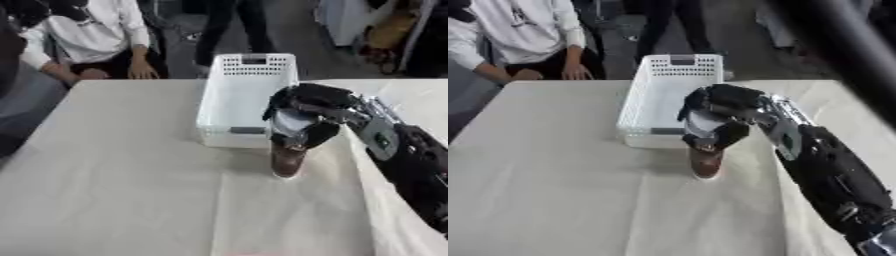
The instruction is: Pick up objects on the table and place them in the box.
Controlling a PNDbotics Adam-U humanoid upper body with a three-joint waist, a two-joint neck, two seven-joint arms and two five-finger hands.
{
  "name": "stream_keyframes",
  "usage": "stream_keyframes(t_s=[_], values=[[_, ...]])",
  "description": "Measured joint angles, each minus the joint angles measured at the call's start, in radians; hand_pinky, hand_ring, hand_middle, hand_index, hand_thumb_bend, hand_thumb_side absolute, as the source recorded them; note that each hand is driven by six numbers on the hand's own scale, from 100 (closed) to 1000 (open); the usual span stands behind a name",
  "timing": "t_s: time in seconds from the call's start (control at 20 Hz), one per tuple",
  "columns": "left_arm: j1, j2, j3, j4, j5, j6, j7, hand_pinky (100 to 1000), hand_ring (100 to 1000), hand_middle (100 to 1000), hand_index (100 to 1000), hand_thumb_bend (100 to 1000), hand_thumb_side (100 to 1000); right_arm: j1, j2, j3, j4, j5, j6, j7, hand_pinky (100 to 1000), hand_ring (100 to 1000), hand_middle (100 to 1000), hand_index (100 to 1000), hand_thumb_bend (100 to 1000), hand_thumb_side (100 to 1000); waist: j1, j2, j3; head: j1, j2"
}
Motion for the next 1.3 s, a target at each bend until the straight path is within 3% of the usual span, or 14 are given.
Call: stream_keyframes(t_s=[0.05,0.15,0.65,0.95,1.3], values=[[0.0,0.0,0.0,0.0,0.0,0.0,0.0,693,704,813,842,707,951,0.0,0.0,0.0,0.0,0.0,-0.01,-0.01,100,100,100,150,346,100,0.0,0.0,0.0,0.0,0.0],[0.0,0.0,0.0,0.0,0.0,0.0,0.0,693,704,814,842,705,951,0.001,-0.001,-0.002,0.0,0.002,-0.035,-0.035,100,100,100,135,398,100,0.0,0.0,0.0,0.0,0.0],[0.001,0.0,-0.005,0.0,0.003,0.0,-0.001,693,704,814,841,705,952,-0.008,-0.009,-0.032,0.007,0.084,-0.132,-0.132,100,100,100,125,392,100,0.004,0.001,-0.001,0.0,0.0],[0.003,0.0,-0.005,0.0,0.003,0.001,-0.002,693,704,814,842,705,951,-0.057,-0.032,-0.051,0.006,0.027,-0.134,-0.134,100,100,100,123,389,100,0.003,0.0,-0.002,0.0,0.007],[0.009,0.0,-0.005,0.0,0.004,0.004,-0.005,692,704,814,842,708,948,-0.109,-0.052,-0.056,0.006,-0.091,-0.102,-0.101,100,100,100,133,382,100,0.003,-0.003,-0.003,0.001,0.007]])
